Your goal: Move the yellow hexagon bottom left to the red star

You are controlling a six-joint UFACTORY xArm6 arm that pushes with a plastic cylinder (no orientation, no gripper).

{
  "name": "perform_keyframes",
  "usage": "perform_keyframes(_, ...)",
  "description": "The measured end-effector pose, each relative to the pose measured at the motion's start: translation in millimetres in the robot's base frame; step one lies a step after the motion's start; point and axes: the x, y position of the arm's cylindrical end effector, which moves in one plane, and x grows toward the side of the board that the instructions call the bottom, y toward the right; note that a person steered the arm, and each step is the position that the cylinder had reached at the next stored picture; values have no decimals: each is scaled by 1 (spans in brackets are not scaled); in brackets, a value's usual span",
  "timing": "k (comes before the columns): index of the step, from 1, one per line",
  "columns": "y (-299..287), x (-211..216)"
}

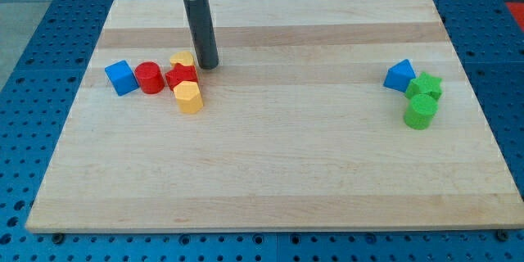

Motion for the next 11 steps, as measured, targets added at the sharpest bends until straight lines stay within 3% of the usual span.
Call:
perform_keyframes(2, -33, 10)
perform_keyframes(5, 19, 41)
perform_keyframes(7, 17, 70)
perform_keyframes(11, -50, 92)
